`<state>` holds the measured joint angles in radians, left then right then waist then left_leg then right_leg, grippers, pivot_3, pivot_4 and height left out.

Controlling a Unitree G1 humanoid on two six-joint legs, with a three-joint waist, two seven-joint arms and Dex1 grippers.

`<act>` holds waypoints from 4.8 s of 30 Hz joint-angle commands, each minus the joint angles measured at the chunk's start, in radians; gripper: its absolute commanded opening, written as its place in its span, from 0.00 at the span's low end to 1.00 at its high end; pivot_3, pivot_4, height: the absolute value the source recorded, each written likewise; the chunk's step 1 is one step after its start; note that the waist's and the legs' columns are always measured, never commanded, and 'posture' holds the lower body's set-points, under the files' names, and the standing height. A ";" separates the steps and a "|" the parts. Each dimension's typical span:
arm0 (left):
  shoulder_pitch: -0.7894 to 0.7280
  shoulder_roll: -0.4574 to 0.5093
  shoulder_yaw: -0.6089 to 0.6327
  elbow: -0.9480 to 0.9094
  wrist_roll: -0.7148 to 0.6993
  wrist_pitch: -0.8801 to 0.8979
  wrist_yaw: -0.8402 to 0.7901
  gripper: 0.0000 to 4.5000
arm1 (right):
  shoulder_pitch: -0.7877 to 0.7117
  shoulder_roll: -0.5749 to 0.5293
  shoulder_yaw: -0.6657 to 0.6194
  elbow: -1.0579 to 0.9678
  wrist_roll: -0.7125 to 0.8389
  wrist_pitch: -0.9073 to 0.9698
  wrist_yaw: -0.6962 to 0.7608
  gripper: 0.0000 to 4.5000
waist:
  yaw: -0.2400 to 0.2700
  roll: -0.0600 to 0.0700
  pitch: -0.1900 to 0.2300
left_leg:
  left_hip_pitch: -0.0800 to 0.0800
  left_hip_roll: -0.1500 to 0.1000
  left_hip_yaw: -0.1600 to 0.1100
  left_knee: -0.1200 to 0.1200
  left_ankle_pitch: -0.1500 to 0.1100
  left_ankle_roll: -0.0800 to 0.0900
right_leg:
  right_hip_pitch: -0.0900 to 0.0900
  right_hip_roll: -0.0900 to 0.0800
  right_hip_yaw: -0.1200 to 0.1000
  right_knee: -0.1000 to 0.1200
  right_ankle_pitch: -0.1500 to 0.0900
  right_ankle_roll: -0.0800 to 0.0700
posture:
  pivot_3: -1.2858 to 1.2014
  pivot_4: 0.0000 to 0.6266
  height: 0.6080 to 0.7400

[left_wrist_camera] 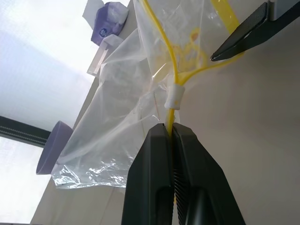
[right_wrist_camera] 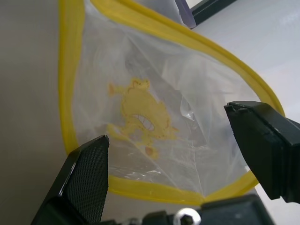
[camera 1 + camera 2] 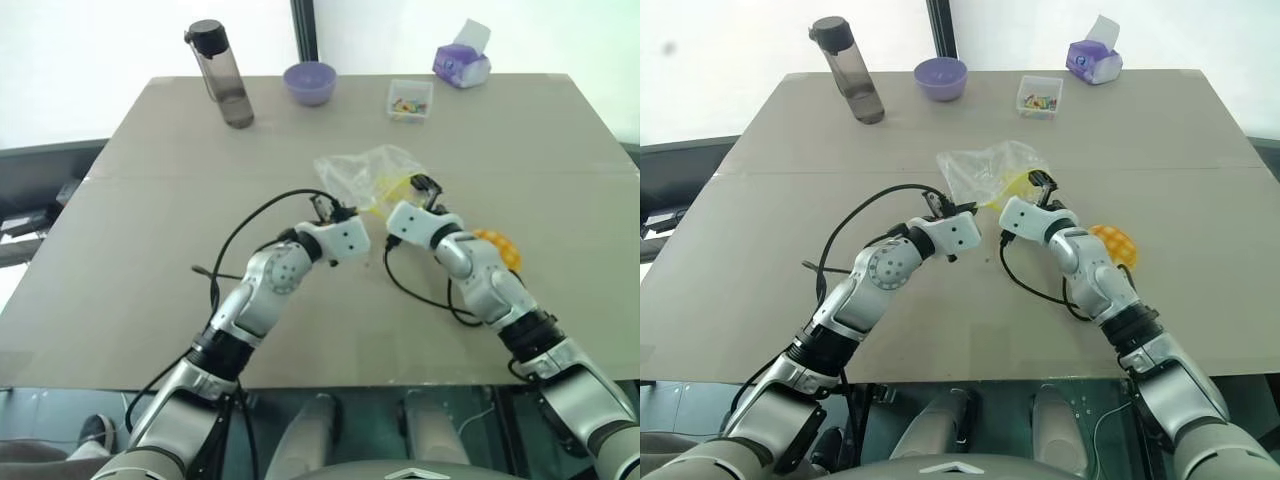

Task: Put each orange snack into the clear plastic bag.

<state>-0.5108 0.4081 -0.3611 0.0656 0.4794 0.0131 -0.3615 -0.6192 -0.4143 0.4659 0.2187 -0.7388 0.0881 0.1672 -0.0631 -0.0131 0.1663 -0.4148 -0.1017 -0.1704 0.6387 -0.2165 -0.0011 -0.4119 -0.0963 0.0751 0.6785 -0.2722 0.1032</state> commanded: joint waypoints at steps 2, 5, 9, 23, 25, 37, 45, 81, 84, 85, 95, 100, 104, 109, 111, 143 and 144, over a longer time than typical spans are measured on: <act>-0.017 -0.003 0.027 -0.001 0.002 -0.006 0.016 0.03 | 0.009 -0.011 -0.033 -0.069 0.025 -0.059 0.007 1.00 | 0.000 0.000 0.000 | 0.000 0.000 0.000 0.000 0.000 0.000 | 0.000 0.000 0.000 0.000 0.000 0.000 | 0.52 0.24 0.99; -0.021 -0.006 0.040 0.007 -0.007 0.009 0.014 0.03 | 0.065 -0.010 -0.092 -0.154 0.123 -0.056 0.070 1.00 | 0.003 0.000 0.000 | 0.000 0.000 0.000 0.000 0.000 0.000 | 0.000 0.000 0.000 0.000 0.000 0.000 | 0.52 0.24 0.99; -0.028 -0.020 0.068 0.018 -0.042 0.026 0.006 0.03 | 0.156 -0.009 -0.195 -0.314 0.273 -0.008 0.168 1.00 | 0.007 0.000 0.000 | -0.001 0.000 0.000 0.000 0.000 0.000 | 0.000 0.000 0.000 0.000 0.000 0.000 | 0.52 0.24 0.99; -0.075 -0.049 0.119 0.081 -0.131 0.042 -0.029 0.03 | 0.541 0.040 -0.715 -0.863 0.864 0.625 0.348 1.00 | 0.026 0.000 0.000 | -0.001 0.000 -0.001 0.002 0.000 0.001 | 0.001 0.000 -0.001 0.000 0.000 0.000 | 0.52 0.24 0.99; -0.078 -0.048 0.117 0.090 -0.132 0.036 -0.030 0.03 | 0.581 0.045 -0.749 -0.890 0.892 0.658 0.336 1.00 | 0.031 0.000 -0.001 | -0.001 0.000 -0.001 0.002 0.000 0.001 | 0.001 0.000 -0.001 0.000 0.000 0.000 | 0.52 0.24 0.99; -0.096 -0.054 0.106 0.130 -0.131 0.010 -0.039 0.03 | 0.735 0.061 -0.779 -0.870 0.954 0.693 0.253 1.00 | 0.028 0.001 -0.001 | 0.000 0.000 0.000 0.002 -0.001 0.003 | 0.002 -0.001 -0.001 0.000 0.000 0.000 | 0.52 0.24 0.99; -0.093 -0.056 0.102 0.132 -0.126 0.009 -0.038 0.01 | 0.688 0.063 -0.775 -0.766 0.985 0.680 0.219 0.94 | 0.027 0.001 -0.001 | 0.000 0.000 0.000 0.002 -0.001 0.002 | 0.002 -0.001 -0.001 0.001 0.000 0.000 | 0.52 0.24 0.99; -0.053 -0.090 0.021 0.070 -0.074 -0.017 -0.048 0.00 | 0.435 -0.075 -0.608 -0.778 1.240 0.778 0.276 0.01 | 0.028 0.001 -0.001 | -0.001 0.000 0.000 0.003 -0.002 0.003 | 0.002 -0.001 -0.001 0.000 0.000 0.000 | 0.52 0.24 0.99; -0.044 -0.091 0.017 0.056 -0.070 -0.016 -0.055 0.00 | 0.420 -0.084 -0.600 -0.750 1.229 0.767 0.280 0.01 | 0.029 0.001 -0.001 | -0.001 0.000 -0.001 0.003 -0.002 0.003 | 0.002 -0.001 -0.001 0.000 0.000 0.000 | 0.52 0.24 0.99; -0.044 -0.090 0.015 0.055 -0.068 -0.017 -0.057 0.00 | 0.416 -0.086 -0.598 -0.743 1.225 0.764 0.281 0.01 | 0.029 0.001 -0.001 | -0.001 0.000 -0.001 0.003 -0.002 0.003 | 0.002 -0.001 -0.001 0.000 0.000 0.000 | 0.52 0.24 0.99; -0.059 -0.085 -0.015 0.064 -0.076 -0.089 -0.100 0.00 | 0.333 -0.088 -0.599 -0.665 1.222 0.825 0.248 0.01 | 0.028 0.001 -0.001 | -0.001 0.000 0.000 0.003 -0.002 0.003 | 0.002 -0.001 -0.001 0.000 0.000 0.000 | 0.52 0.24 0.99; -0.053 -0.091 -0.031 0.060 -0.081 -0.129 -0.129 0.00 | 0.313 -0.121 -0.536 -0.661 1.185 0.802 0.271 0.01 | 0.028 0.001 -0.001 | -0.001 0.000 0.000 0.003 -0.002 0.003 | 0.002 -0.001 -0.001 0.000 0.000 0.000 | 0.52 0.24 0.99; -0.058 -0.101 -0.038 0.065 -0.090 -0.145 -0.143 0.00 | 0.257 -0.088 -0.518 -0.610 1.166 0.799 0.240 0.01 | 0.025 0.001 -0.001 | -0.001 0.000 0.000 0.003 -0.002 0.003 | 0.002 -0.001 -0.001 0.000 0.000 0.000 | 0.52 0.24 0.99; -0.058 -0.113 -0.041 0.066 -0.100 -0.164 -0.162 0.00 | 0.189 -0.035 -0.508 -0.548 1.141 0.807 0.196 0.01 | 0.024 0.001 -0.001 | -0.001 0.000 -0.001 0.003 -0.001 0.001 | 0.002 -0.001 -0.001 0.000 0.000 0.000 | 0.52 0.24 0.99; -0.054 -0.113 -0.041 0.063 -0.103 -0.165 -0.169 0.00 | 0.169 -0.008 -0.530 -0.525 1.145 0.829 0.172 0.01 | 0.024 0.001 -0.001 | -0.001 0.000 -0.001 0.003 -0.001 0.001 | 0.002 -0.001 -0.001 0.000 0.000 0.000 | 0.52 0.24 0.99; -0.108 -0.160 0.043 0.146 -0.163 -0.067 -0.125 0.00 | 0.468 -0.395 -0.600 -0.704 1.122 0.470 0.589 0.66 | 0.027 0.001 -0.001 | -0.001 0.000 0.000 0.004 -0.003 0.005 | 0.002 -0.001 -0.001 0.000 0.000 0.000 | 0.52 0.24 0.99; -0.109 -0.160 0.042 0.149 -0.163 -0.070 -0.126 0.00 | 0.475 -0.408 -0.610 -0.698 1.103 0.431 0.595 0.66 | 0.029 0.001 -0.001 | -0.001 0.000 0.000 0.004 -0.003 0.005 | 0.002 -0.001 -0.001 0.000 0.000 0.000 | 0.52 0.24 0.99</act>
<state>-0.5975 0.2502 -0.3244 0.2208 0.3275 -0.0342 -0.4967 -0.1517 -0.7956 -0.0926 -0.4613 0.3984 0.6151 0.7392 -0.0343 -0.0125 0.1653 -0.4160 -0.1022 -0.1705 0.6431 -0.2193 0.0038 -0.4098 -0.0973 0.0738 0.6785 -0.2723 0.1036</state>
